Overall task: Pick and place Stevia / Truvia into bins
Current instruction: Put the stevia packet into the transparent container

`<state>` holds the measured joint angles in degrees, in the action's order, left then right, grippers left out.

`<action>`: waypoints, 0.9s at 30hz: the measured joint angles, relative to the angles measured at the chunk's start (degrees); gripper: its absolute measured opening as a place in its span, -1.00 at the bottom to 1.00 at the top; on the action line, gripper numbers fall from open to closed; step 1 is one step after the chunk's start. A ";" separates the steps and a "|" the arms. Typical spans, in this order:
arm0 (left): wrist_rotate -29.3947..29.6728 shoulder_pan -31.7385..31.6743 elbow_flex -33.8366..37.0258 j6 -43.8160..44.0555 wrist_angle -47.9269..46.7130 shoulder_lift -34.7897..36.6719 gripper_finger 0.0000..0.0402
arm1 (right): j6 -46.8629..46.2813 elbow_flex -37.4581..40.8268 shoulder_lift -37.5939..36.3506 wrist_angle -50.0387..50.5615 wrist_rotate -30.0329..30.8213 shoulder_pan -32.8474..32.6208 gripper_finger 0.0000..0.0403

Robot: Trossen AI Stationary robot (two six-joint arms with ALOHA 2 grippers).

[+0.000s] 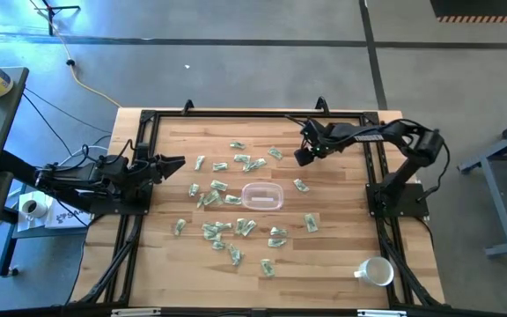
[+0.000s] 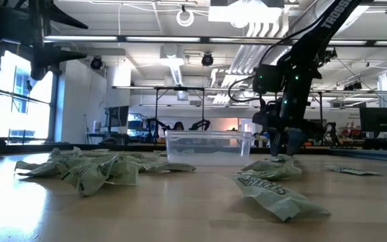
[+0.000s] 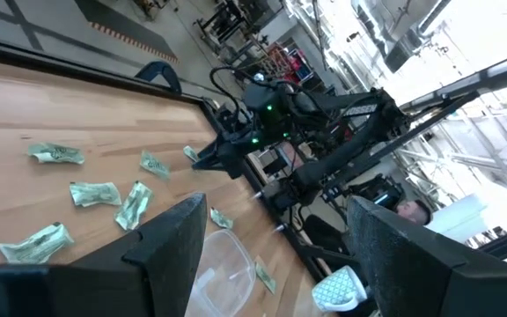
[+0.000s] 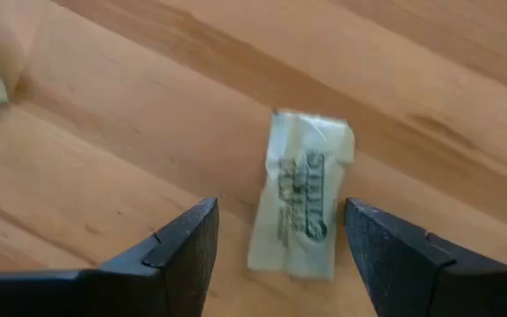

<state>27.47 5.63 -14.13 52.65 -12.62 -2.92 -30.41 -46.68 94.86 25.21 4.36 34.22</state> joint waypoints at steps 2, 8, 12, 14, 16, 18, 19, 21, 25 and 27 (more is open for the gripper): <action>-0.01 0.00 0.00 0.24 0.00 0.00 0.54 | 0.02 -0.01 0.30 -0.03 1.08 -0.01 0.17; 0.74 0.00 0.00 0.32 0.00 0.00 0.54 | 1.96 0.22 0.33 -1.04 0.85 2.50 0.04; 1.34 0.00 0.00 0.34 0.00 0.01 0.54 | 3.26 0.25 0.36 -1.00 0.69 4.14 -0.26; 1.36 0.00 0.00 0.34 0.00 0.00 0.54 | 4.15 0.25 0.39 -0.92 0.32 4.46 -0.46; 1.34 0.00 0.00 0.34 0.00 0.00 0.54 | 5.24 0.25 0.39 -0.62 -0.21 4.41 -0.66; 1.34 0.00 0.00 0.33 0.00 0.01 0.54 | 5.84 0.27 0.41 -0.46 -1.30 4.01 -0.87; 1.36 0.00 0.00 0.32 -0.01 0.02 0.54 | 5.88 0.27 0.41 -0.58 -2.27 3.82 -0.93; 1.34 0.00 0.00 0.30 0.00 0.00 0.54 | 5.26 0.27 0.41 -1.36 -5.88 3.33 -0.94; 1.34 0.00 0.00 0.30 -0.03 0.02 0.54 | 5.09 -0.16 0.52 -4.68 -21.77 0.11 -0.92; 1.35 0.00 0.00 0.32 -0.04 0.00 0.54 | 5.68 -1.63 0.11 -7.84 -29.40 -2.81 -0.97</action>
<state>28.82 5.63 -14.13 52.97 -12.67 -2.92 -24.73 -48.31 94.97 17.37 -25.04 31.41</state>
